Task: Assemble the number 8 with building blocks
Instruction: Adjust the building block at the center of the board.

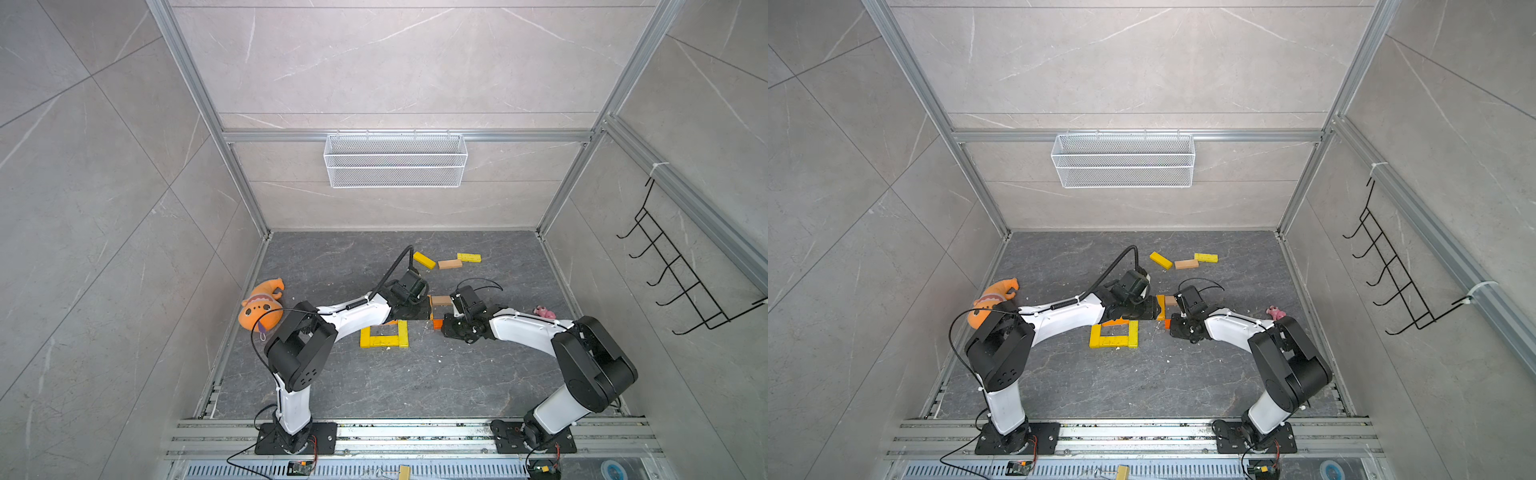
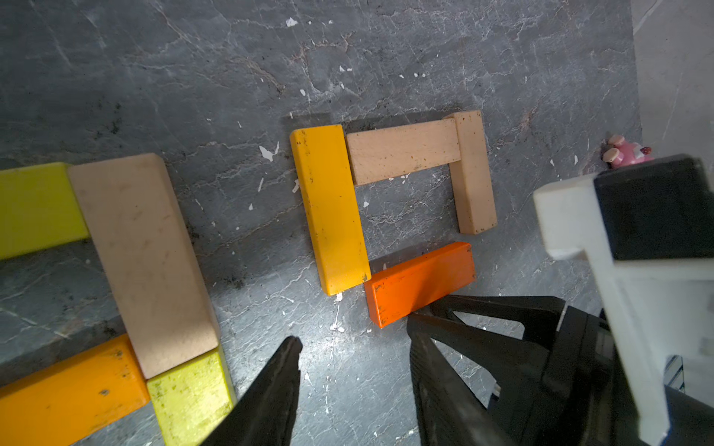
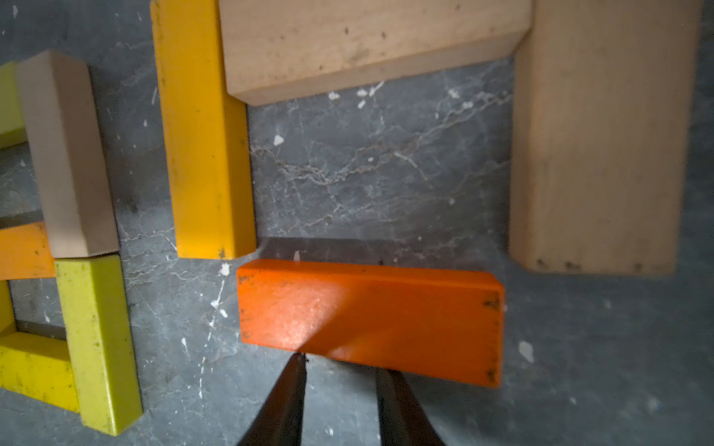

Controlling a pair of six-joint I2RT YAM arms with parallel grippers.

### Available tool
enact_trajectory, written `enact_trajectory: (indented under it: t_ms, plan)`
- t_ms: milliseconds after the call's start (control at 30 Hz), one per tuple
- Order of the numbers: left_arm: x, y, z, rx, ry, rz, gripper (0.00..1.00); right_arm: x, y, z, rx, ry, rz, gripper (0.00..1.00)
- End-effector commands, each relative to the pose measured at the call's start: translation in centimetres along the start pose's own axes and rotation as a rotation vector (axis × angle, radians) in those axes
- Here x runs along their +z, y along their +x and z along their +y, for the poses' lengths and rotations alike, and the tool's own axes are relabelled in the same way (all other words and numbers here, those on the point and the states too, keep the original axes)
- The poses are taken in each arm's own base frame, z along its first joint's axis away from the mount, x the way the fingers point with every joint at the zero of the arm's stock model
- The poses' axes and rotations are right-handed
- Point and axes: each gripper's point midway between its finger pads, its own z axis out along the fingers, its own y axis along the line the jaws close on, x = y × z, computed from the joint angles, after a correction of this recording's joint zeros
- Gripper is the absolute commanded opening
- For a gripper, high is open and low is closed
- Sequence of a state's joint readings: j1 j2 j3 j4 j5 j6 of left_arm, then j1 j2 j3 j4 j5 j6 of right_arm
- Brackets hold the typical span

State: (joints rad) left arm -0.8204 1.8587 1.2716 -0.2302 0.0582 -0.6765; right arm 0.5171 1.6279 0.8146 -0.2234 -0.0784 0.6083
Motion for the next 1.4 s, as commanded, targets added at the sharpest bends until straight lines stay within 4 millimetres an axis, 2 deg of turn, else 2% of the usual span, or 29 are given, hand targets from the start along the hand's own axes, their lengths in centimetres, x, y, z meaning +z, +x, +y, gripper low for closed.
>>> enact_trajectory:
  t_ms: [0,400,600,800,1033,1233,1367]
  plan:
    - [-1.9,-1.5,-1.5,0.000,0.044,-0.060,0.50,0.6,0.2,-0.5,0.019,0.039,0.010,0.35]
    - [-1.9,-1.4,-1.4,-0.002,0.043,-0.060,0.50,0.5,-0.2,-1.0,0.027,0.074,-0.002,0.34]
    - [-1.1,-1.0,-1.3,-0.002,0.041,-0.038,0.50,0.1,-0.2,-0.9,0.021,0.071,-0.004,0.34]
    - [-0.5,-1.0,-1.4,-0.010,0.047,-0.031,0.51,-1.6,-0.5,0.1,-0.003,0.015,-0.030,0.34]
    - [0.0,-0.8,-1.5,-0.010,0.045,-0.012,0.51,-4.9,-2.1,0.7,-0.021,0.006,-0.114,0.34]
    - [0.0,-0.2,-1.8,-0.008,0.043,0.008,0.50,-7.5,-2.6,0.1,-0.034,0.024,-0.191,0.34]
    - [-0.2,0.7,-2.9,-0.006,0.042,0.020,0.51,-9.0,-2.3,-1.0,-0.036,0.046,-0.231,0.34]
